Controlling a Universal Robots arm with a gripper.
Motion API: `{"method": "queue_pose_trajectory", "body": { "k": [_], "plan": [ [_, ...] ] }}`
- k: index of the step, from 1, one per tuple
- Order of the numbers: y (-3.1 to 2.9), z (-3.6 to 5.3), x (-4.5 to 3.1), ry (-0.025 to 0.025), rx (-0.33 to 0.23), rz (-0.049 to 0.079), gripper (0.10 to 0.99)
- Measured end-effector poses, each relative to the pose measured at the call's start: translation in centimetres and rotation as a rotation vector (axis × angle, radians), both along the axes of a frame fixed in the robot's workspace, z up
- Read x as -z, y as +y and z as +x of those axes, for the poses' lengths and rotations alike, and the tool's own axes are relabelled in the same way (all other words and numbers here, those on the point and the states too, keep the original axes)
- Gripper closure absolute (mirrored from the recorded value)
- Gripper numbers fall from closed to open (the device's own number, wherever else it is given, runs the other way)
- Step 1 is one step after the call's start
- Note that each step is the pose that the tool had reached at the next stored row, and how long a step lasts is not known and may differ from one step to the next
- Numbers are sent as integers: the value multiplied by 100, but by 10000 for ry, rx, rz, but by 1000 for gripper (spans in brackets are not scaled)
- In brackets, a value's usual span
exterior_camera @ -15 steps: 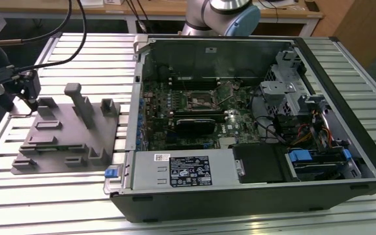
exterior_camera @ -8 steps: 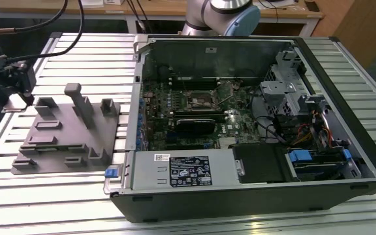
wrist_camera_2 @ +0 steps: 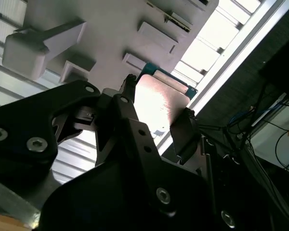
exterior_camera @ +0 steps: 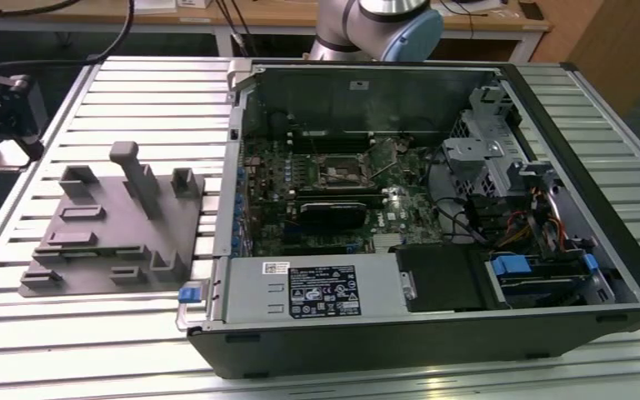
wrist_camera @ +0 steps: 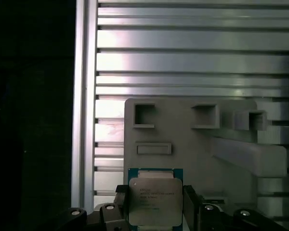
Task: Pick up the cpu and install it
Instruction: 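Pick up the cpu and move it towards the insertion slot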
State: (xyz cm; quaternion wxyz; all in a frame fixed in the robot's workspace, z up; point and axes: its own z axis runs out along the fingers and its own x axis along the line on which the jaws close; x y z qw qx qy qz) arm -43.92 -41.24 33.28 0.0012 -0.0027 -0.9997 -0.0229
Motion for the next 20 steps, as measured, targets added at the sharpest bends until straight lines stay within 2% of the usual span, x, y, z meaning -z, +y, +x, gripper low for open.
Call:
{"method": "queue_pose_trajectory", "body": {
  "k": [14,17,20],
  "plan": [
    [1,0,-625,-1,0,1,545],
    [1,4,-702,1,1,7,545],
    [0,86,-712,0,0,49,545]
  ]
}}
